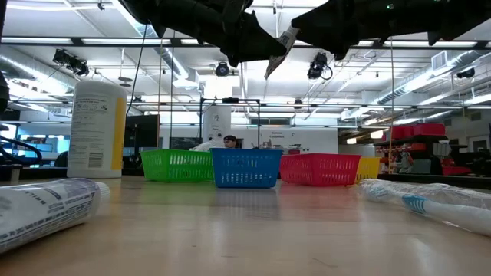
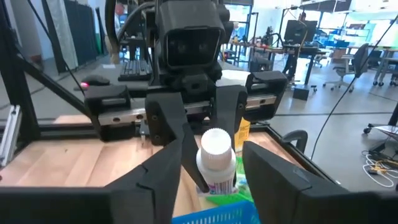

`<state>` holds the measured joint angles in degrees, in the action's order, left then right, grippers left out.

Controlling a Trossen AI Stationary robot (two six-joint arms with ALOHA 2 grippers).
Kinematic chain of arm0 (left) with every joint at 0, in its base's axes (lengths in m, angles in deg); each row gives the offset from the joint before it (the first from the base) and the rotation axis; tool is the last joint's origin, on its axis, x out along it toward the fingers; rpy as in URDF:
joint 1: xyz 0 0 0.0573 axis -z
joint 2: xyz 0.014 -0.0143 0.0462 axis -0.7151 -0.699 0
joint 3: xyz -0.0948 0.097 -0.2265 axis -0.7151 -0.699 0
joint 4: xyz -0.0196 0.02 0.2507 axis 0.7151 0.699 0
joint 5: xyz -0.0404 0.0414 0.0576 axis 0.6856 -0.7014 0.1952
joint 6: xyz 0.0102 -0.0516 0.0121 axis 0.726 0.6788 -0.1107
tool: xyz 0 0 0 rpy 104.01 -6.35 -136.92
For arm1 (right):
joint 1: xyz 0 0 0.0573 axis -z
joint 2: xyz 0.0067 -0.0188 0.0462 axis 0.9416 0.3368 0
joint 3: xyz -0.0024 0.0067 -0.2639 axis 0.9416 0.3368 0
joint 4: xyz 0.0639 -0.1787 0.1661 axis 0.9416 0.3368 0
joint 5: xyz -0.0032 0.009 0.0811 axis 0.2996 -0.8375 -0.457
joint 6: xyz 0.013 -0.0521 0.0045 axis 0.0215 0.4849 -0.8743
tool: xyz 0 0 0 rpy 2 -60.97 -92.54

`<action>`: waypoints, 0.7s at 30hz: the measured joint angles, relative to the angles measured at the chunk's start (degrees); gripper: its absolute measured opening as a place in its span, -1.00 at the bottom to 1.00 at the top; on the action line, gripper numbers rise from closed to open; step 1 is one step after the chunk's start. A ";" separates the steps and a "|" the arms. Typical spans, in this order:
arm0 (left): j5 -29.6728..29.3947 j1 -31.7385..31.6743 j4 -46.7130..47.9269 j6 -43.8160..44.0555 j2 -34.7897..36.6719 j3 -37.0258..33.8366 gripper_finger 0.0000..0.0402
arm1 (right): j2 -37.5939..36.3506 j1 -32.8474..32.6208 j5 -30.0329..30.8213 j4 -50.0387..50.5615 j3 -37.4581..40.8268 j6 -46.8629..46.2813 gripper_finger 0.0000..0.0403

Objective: Pick & Place Travel size toiletries
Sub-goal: Put the top toothpaste into the red bin

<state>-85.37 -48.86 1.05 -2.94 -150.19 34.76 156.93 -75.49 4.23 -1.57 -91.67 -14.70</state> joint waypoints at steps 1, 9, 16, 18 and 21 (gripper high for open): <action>0.00 0.00 -0.02 0.00 0.00 0.00 -0.59 | 0.00 0.00 0.00 -0.22 0.00 -0.31 -0.15; 0.00 0.00 -0.37 0.00 0.00 0.00 -0.59 | 0.70 0.00 0.00 -1.17 0.00 -0.69 -0.29; 0.17 0.07 -0.02 0.18 0.00 0.00 -0.59 | 5.22 0.02 0.23 -7.83 -0.02 0.35 -0.46; 0.14 0.05 0.08 0.23 0.00 -0.02 -0.59 | 5.77 0.02 0.85 -8.72 -0.02 0.92 -0.56; -0.04 0.00 0.06 0.23 0.00 -0.02 -0.59 | 5.77 0.00 3.05 -8.65 -0.07 1.16 -0.65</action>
<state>-85.41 -48.86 1.11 -2.71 -150.19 34.74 162.70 -75.49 7.28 -10.22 -91.74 -13.53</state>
